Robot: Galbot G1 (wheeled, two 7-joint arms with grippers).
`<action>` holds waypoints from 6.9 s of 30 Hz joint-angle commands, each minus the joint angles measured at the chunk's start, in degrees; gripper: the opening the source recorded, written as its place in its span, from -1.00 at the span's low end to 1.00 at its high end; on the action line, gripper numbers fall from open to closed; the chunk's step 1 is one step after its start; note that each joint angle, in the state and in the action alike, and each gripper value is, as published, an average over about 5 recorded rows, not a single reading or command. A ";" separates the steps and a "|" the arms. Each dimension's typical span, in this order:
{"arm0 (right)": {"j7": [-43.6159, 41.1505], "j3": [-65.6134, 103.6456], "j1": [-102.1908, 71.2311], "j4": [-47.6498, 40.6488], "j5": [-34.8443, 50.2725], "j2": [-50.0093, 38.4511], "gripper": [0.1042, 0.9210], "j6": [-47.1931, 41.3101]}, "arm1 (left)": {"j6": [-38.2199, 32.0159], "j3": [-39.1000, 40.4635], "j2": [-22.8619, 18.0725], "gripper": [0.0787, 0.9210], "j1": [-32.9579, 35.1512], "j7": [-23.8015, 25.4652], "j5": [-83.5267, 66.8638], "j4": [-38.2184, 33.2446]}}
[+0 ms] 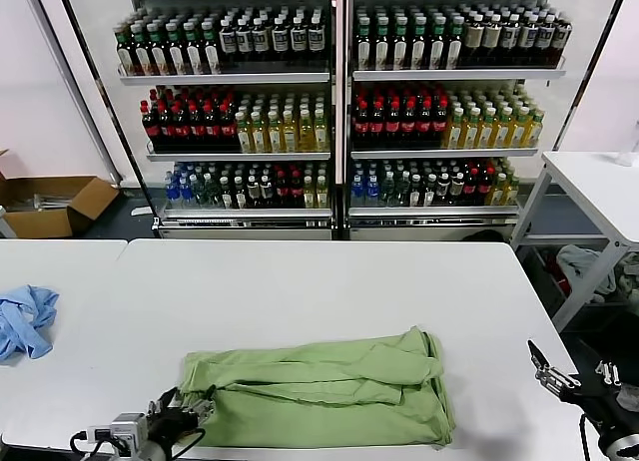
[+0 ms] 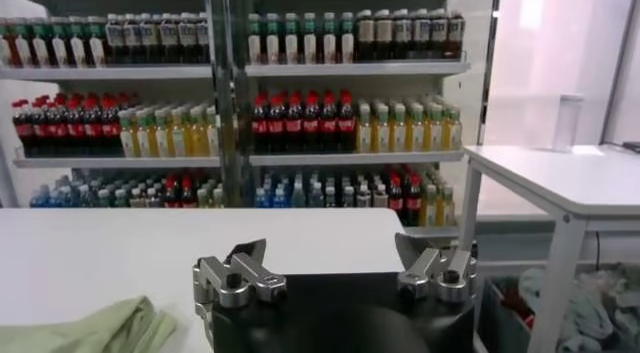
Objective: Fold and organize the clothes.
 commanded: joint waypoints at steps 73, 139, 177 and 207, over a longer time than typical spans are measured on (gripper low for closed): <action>0.14 -0.20 1.04 2.13 -0.86 0.45 0.76 -0.40 | -18.16 6.81 9.54 -0.44 -4.55 30.76 28.79 -2.77; -0.05 -1.52 0.69 1.98 -2.46 1.03 0.76 -0.03 | -5.78 -1.08 17.53 0.06 -16.81 32.48 -9.82 25.63; -0.44 -4.33 1.90 1.24 -2.41 1.78 0.76 0.93 | 0.34 -15.39 11.42 -0.93 -11.66 7.38 -13.63 -4.93; 1.29 -12.20 2.82 6.48 -6.49 0.75 0.76 -5.20 | -4.11 21.67 -5.80 -0.93 -34.34 -14.32 -45.46 -0.60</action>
